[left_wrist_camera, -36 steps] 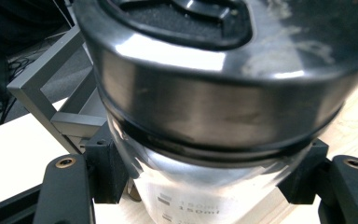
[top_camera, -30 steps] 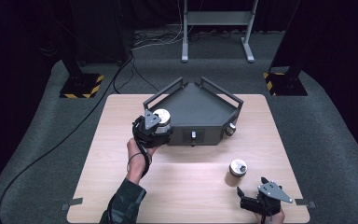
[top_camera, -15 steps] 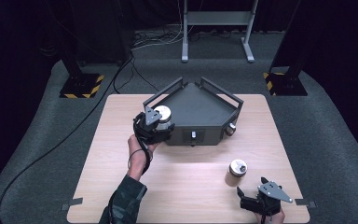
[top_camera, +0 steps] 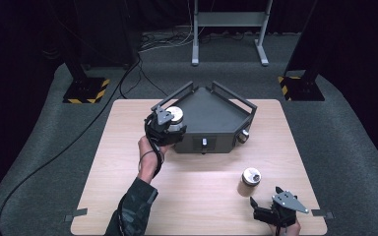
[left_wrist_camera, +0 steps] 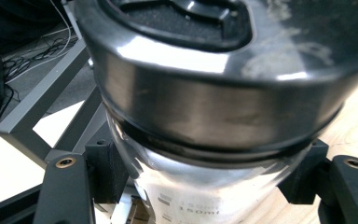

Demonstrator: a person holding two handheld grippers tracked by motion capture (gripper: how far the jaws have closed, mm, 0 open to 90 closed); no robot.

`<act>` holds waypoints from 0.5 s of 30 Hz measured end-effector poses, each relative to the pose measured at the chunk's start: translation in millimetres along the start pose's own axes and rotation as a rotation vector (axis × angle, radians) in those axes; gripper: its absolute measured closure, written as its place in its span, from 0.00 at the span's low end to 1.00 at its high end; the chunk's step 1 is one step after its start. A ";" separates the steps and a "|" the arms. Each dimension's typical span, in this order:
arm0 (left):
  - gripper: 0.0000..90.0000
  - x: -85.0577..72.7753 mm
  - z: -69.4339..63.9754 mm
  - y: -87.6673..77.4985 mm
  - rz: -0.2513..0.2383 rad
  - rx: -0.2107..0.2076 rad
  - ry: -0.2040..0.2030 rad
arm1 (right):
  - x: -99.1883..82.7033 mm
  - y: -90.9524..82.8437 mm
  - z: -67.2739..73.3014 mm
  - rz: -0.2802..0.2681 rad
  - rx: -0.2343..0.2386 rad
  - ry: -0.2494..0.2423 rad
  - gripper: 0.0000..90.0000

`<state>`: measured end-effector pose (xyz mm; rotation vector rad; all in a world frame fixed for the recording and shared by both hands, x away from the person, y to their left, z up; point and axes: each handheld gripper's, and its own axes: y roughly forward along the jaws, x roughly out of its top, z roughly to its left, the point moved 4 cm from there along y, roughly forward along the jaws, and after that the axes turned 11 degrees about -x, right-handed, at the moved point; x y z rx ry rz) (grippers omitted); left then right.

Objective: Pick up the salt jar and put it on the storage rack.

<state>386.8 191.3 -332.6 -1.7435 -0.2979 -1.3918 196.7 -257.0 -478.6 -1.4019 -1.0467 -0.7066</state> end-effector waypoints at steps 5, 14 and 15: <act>0.35 3.4 0.1 5.1 0.000 0.002 -0.002 | 0.0 0.0 -0.1 0.000 0.001 0.000 0.00; 0.35 8.5 3.8 12.8 0.007 0.000 -0.003 | 0.2 0.1 0.4 0.000 -0.001 -0.004 0.00; 0.35 9.2 4.2 13.5 0.007 0.002 -0.003 | 0.2 0.0 0.5 0.000 -0.001 -0.004 0.00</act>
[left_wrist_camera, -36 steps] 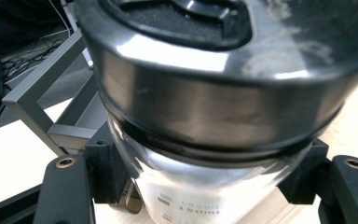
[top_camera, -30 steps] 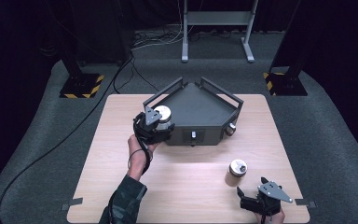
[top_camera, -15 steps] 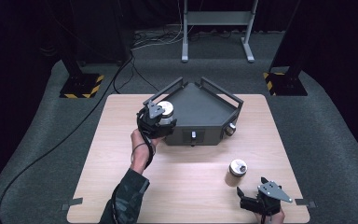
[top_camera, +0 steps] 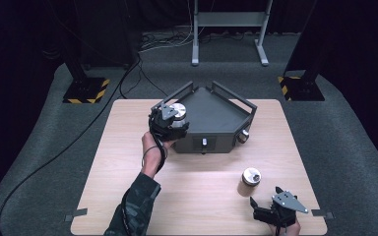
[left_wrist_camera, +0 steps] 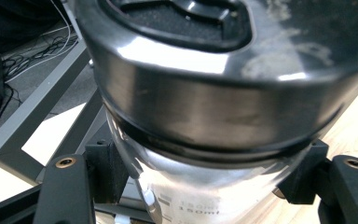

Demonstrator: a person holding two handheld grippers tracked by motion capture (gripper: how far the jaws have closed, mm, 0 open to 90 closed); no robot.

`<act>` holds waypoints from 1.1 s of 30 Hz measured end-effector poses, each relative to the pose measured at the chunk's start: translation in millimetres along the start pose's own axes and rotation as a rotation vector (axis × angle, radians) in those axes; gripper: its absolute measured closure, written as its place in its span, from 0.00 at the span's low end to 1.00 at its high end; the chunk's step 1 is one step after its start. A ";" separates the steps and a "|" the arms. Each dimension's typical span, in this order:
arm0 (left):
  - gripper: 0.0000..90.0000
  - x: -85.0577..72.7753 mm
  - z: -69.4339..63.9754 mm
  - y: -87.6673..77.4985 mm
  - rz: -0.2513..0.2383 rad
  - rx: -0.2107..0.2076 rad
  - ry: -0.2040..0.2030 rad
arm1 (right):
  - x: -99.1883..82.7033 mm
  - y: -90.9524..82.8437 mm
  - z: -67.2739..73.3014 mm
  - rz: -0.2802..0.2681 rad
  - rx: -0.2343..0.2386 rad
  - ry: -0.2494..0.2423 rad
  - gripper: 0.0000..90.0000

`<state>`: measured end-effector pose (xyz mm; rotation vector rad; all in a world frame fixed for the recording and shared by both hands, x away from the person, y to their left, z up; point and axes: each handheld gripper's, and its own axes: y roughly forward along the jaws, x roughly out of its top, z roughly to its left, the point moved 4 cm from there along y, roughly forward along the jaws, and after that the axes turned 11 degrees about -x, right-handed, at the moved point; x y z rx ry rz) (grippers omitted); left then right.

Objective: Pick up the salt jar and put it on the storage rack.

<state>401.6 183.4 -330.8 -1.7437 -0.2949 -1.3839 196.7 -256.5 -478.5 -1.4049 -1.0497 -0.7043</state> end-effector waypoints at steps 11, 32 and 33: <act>0.35 4.8 9.0 11.0 0.009 -0.003 -0.014 | -0.2 0.0 -0.1 -0.002 0.001 -0.001 0.00; 0.35 11.4 18.6 26.4 0.027 -0.009 -0.030 | -0.4 -0.3 0.4 -0.003 -0.001 -0.002 0.00; 0.35 10.8 18.5 27.5 0.028 -0.009 -0.032 | -0.4 -0.3 0.4 -0.003 -0.002 -0.002 0.00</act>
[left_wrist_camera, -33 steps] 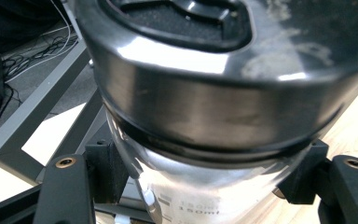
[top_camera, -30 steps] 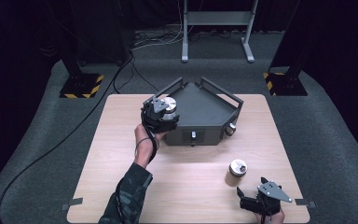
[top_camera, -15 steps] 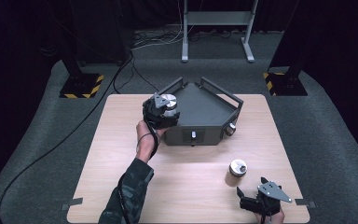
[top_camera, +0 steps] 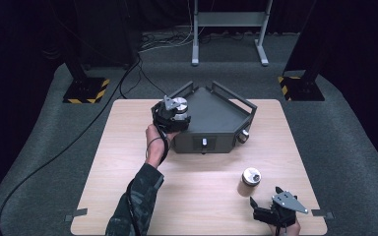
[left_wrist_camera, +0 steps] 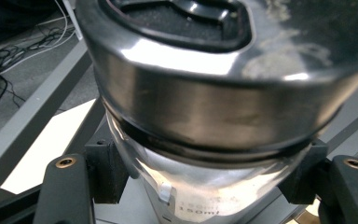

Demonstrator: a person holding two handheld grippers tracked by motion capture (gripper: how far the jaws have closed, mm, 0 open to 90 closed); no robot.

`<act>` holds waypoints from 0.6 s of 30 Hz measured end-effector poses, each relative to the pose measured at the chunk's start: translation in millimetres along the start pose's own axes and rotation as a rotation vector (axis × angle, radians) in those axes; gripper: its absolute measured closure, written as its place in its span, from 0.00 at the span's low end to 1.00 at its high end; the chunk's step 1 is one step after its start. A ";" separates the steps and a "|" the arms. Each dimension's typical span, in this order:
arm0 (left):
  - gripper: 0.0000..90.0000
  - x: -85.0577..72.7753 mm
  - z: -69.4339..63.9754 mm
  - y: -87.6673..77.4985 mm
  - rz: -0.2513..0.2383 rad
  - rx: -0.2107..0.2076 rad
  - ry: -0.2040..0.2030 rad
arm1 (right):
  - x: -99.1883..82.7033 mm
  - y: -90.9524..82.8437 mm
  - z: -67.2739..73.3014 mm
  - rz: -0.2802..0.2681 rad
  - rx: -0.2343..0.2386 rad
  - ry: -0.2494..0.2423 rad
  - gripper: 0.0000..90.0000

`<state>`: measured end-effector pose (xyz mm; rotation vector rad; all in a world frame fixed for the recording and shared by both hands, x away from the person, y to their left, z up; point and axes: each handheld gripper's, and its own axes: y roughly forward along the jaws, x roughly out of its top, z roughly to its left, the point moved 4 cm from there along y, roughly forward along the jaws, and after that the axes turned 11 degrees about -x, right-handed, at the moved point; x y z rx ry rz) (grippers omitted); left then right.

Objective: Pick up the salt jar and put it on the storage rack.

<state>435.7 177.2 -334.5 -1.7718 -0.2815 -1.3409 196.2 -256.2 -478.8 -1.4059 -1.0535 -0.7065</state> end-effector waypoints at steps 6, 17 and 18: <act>0.35 -3.9 1.3 5.1 0.008 -0.005 -0.009 | -0.1 -0.1 -0.1 -0.001 0.001 0.000 0.00; 0.35 -12.5 5.1 8.2 -0.005 -0.015 -0.037 | -0.3 -0.3 0.0 -0.002 -0.001 0.000 0.00; 0.35 -12.9 6.0 8.2 -0.007 -0.018 -0.040 | -0.3 -0.3 0.0 -0.002 0.000 0.000 0.00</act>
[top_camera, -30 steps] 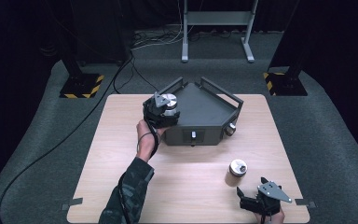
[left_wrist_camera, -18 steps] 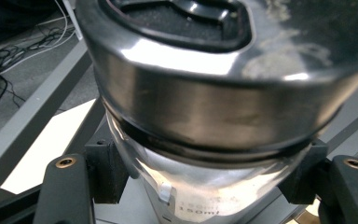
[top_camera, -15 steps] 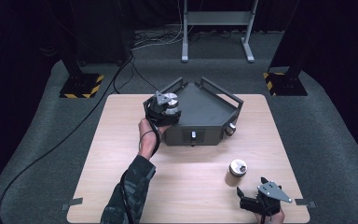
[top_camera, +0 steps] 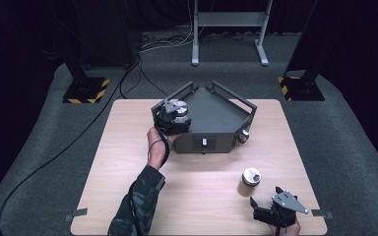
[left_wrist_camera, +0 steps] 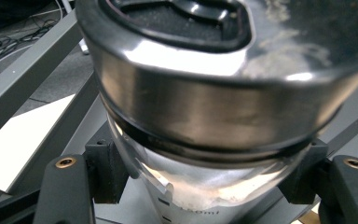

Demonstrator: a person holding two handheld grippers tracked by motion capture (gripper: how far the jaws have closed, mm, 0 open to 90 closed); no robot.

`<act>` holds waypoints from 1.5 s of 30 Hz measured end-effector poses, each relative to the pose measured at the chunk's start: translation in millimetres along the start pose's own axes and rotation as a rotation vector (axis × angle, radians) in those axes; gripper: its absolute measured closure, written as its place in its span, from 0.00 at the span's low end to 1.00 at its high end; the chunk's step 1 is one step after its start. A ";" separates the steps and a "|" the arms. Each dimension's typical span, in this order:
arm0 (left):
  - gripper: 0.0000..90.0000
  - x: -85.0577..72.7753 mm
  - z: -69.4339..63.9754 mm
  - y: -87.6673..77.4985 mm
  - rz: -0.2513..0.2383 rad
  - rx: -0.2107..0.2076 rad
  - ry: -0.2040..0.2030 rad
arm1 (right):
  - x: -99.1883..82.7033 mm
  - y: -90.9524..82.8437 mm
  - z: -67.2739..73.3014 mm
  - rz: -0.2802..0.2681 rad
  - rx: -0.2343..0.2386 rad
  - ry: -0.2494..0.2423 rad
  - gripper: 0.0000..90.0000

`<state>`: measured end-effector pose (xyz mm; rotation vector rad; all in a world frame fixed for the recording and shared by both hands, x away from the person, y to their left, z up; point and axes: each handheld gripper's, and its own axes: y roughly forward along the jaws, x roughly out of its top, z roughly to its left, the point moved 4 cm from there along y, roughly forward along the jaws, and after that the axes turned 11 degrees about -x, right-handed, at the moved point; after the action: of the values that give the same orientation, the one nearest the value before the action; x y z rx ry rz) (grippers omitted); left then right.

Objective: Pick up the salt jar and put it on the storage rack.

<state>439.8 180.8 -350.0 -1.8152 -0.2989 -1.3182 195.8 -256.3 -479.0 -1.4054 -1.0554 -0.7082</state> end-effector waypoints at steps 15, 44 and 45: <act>0.35 -3.5 1.4 0.8 -0.017 0.001 0.000 | 0.0 0.1 -0.2 0.000 0.001 0.001 0.00; 0.00 6.3 -16.4 -3.7 0.044 0.077 0.023 | 0.1 0.2 -0.5 0.001 0.003 0.002 0.00; 0.00 5.0 -19.3 -5.1 0.040 0.087 0.027 | 0.1 0.2 -0.4 0.001 0.003 0.001 0.00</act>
<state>425.9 168.2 -341.6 -1.7204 -0.2994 -1.2819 196.1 -256.6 -478.9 -1.4032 -1.0542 -0.7065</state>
